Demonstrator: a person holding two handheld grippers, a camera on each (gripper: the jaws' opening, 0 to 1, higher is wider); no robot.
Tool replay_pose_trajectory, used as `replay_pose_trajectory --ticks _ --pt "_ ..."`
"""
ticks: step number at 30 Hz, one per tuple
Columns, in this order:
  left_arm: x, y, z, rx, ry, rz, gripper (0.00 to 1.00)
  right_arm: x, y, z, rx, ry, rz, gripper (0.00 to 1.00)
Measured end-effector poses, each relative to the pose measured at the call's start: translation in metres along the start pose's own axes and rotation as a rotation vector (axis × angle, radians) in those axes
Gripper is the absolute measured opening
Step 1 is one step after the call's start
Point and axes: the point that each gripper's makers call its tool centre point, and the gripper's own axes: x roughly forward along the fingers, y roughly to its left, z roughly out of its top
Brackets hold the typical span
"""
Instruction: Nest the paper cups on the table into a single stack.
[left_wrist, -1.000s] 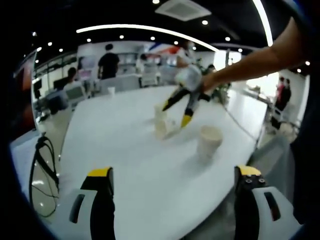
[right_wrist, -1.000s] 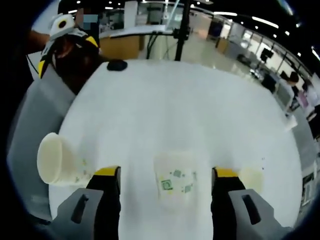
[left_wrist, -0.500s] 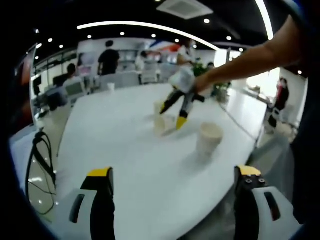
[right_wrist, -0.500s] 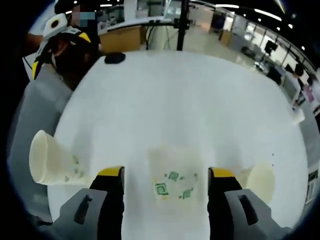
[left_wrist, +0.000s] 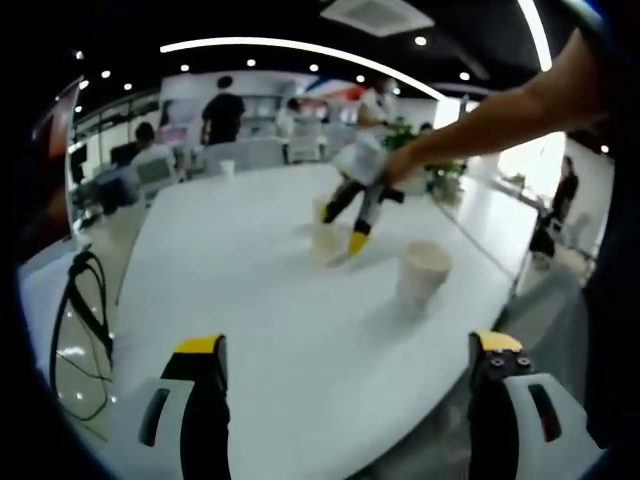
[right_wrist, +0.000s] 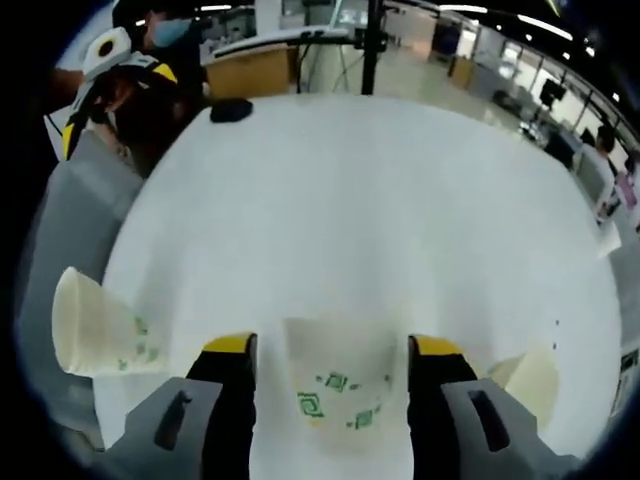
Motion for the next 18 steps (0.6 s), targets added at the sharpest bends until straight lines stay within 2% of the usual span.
replay_pose_trajectory --ticks 11,13,18 --pt "-0.004 0.003 -0.003 -0.012 0.001 0.018 0.98 0.008 0.003 -0.008 -0.026 0.047 -0.005 0.50" --pt "-0.003 0.003 -0.004 -0.013 0.002 0.016 0.98 0.010 0.003 -0.012 -0.041 0.067 -0.008 0.45" --pt "0.000 0.001 -0.003 -0.014 -0.004 0.009 0.98 0.011 0.007 -0.012 0.019 0.050 0.007 0.44"
